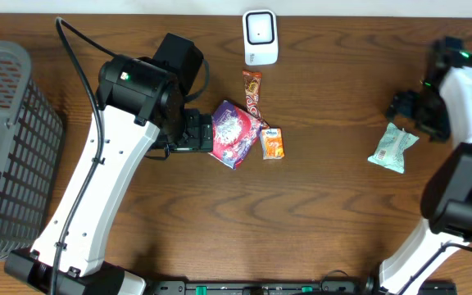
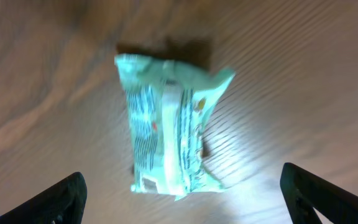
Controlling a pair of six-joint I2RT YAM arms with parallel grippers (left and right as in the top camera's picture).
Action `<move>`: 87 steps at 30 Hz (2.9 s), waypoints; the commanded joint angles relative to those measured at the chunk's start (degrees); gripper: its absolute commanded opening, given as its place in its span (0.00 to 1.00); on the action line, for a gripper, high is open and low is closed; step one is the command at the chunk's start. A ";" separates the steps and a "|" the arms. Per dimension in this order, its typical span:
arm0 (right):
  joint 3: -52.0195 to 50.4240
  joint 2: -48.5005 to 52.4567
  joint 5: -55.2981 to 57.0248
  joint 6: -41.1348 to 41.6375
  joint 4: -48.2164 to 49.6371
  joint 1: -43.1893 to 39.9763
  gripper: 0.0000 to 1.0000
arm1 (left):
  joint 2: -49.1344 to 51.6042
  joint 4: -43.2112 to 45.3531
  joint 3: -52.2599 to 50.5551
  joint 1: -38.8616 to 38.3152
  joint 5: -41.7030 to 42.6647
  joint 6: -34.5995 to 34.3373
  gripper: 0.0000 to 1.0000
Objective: Scan the item barcode
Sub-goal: 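Move the green pouch rightward and set it down on the table, then grasp the mint-green pouch again with the right gripper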
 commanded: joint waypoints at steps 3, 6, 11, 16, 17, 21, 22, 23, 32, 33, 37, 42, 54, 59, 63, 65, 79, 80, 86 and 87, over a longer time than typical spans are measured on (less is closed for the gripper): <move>-6.56 0.26 -24.55 -12.41 1.79 -9.01 0.95 | 0.11 -0.31 -0.07 0.35 -0.33 -0.55 0.98; -12.52 0.26 -29.03 -14.82 6.60 -13.05 0.91 | 0.11 -0.33 -0.07 0.35 -0.33 -0.55 0.98; -19.10 0.26 -33.97 -15.06 15.21 -16.15 0.78 | 0.11 -0.33 -0.07 0.35 -0.33 -0.55 0.98; -23.41 0.28 -38.21 -15.10 22.49 -17.18 0.72 | 0.11 -0.33 -0.07 0.35 -0.33 -0.55 0.98; -24.28 0.28 -38.99 -15.10 23.98 -17.16 0.68 | 0.11 -0.33 -0.07 0.35 -0.33 -0.55 0.98; -26.14 0.28 -41.16 -15.04 27.47 -16.90 0.36 | 0.11 -0.33 -0.07 0.35 -0.33 -0.55 0.98; -26.05 0.26 -41.11 -15.04 27.76 -16.83 0.24 | 0.11 -0.33 -0.07 0.35 -0.33 -0.55 0.98; -25.70 0.24 -41.11 -15.04 27.63 -16.83 0.15 | 0.11 -0.33 -0.07 0.35 -0.33 -0.55 0.98; -9.14 -2.36 -20.48 -4.55 12.96 -9.73 0.01 | 0.11 -0.33 -0.07 0.35 -0.33 -0.55 0.98; -5.70 -2.64 -5.22 0.94 9.38 -4.83 0.01 | 0.11 -0.33 -0.07 0.35 -0.33 -0.55 0.98; -5.01 -2.49 29.77 17.07 5.01 8.24 0.01 | 0.11 -0.33 -0.07 0.35 -0.33 -0.55 0.98; -11.15 -1.05 49.11 24.20 8.28 22.10 0.01 | 0.11 -0.31 -0.07 0.35 -0.33 -0.55 0.98; -15.87 5.75 37.92 24.15 16.09 33.40 0.26 | 0.11 -0.33 -0.07 0.35 -0.33 -0.55 0.98; -13.86 5.73 27.23 22.03 18.58 34.47 0.28 | 0.11 -0.33 -0.07 0.35 -0.33 -0.55 0.98; -7.45 5.70 24.13 15.96 14.99 34.25 0.47 | 0.11 -0.33 -0.07 0.35 -0.33 -0.55 0.98; -1.77 5.70 21.66 13.77 11.21 33.59 0.56 | 0.11 -0.33 -0.07 0.35 -0.33 -0.55 0.98; 20.26 5.75 -3.98 -4.31 -9.77 19.54 0.99 | 0.11 -0.33 -0.07 0.35 -0.33 -0.55 0.98; 19.82 5.75 -6.58 -6.47 -10.38 17.66 0.97 | 0.11 -0.33 -0.07 0.35 -0.33 -0.55 0.98; 15.96 5.75 -12.87 -9.70 -11.21 7.08 0.57 | 0.11 -0.33 -0.07 0.35 -0.33 -0.55 0.98; 14.62 5.75 -13.81 -10.01 -10.88 5.75 0.59 | 0.11 -0.33 -0.07 0.35 -0.33 -0.55 0.98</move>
